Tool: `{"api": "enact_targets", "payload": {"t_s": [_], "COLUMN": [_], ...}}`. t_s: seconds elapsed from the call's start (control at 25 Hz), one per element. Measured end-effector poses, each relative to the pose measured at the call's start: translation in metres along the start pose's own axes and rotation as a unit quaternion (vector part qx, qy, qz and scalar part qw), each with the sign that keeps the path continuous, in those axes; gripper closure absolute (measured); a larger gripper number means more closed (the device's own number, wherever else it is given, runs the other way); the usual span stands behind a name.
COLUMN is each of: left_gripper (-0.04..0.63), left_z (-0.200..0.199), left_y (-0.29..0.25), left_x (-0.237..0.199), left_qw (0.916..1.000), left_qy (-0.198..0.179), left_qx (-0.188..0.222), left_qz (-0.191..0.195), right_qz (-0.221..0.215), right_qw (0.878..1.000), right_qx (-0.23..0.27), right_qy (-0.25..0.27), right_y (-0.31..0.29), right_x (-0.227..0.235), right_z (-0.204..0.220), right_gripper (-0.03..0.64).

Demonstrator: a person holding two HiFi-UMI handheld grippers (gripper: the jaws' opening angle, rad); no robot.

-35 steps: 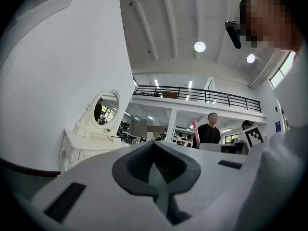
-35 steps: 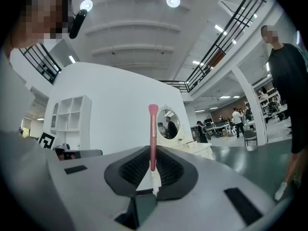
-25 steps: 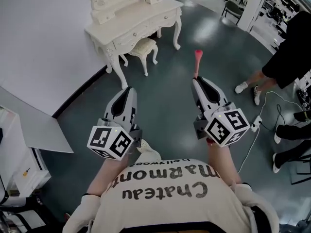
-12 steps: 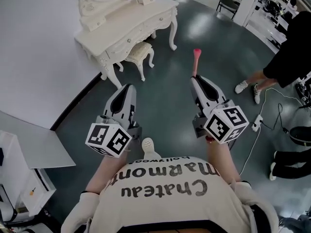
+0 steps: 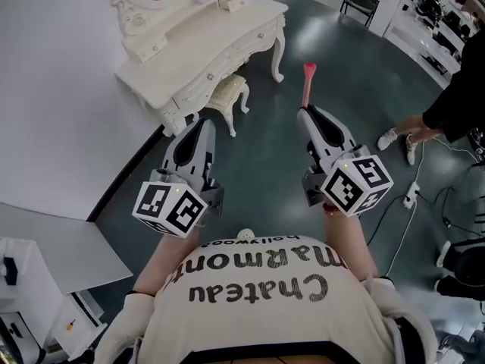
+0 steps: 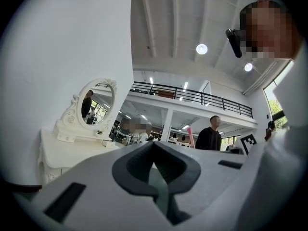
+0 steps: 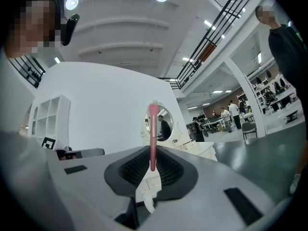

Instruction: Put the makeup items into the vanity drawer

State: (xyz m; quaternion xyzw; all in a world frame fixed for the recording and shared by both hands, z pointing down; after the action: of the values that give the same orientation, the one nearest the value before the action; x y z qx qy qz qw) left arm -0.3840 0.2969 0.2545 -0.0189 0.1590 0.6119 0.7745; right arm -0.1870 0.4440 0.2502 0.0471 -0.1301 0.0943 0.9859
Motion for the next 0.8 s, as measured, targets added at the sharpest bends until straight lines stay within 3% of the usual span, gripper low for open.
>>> {"api": "enact_targets", "payload": {"t_s": [0.28,0.56,0.8], "left_gripper": [0.588,0.588,0.588], "left_z": [-0.017,-0.015,-0.006], "left_y": [-0.012,-0.014,-0.03], "left_x": [-0.043,-0.078,-0.101], "left_qw": [0.9999,0.9991,0.999], "left_qy": [-0.005,0.037,0.038], "left_qx": [0.01,0.013,-0.001], "left_qz": [0.001,-0.013,-0.026], "right_qz": [-0.01,-0.025,-0.027], "right_qw": [1.0,0.999,0.999], "right_qx": [0.002,-0.019,-0.035], "right_qy": [0.01,0.016,0.016], "right_y": [-0.05,-0.086,-0.116], "right_x": [-0.011,-0.018,-0.005], "right_z": [0.0,0.011,0.018], "right_gripper": [0.56,0.56,0.56]}}
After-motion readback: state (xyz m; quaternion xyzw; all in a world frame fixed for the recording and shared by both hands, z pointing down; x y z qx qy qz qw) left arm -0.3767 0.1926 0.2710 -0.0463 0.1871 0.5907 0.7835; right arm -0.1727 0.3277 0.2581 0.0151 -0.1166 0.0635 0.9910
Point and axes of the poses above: the fingertips, and each gripper's own axes: y backward along the fingers, x to its right, z out of its underside, the point moved 6 cm from there along y, backward along the fingers, and after that the axes turned 4 degrees about z, right-handed, at the moved point
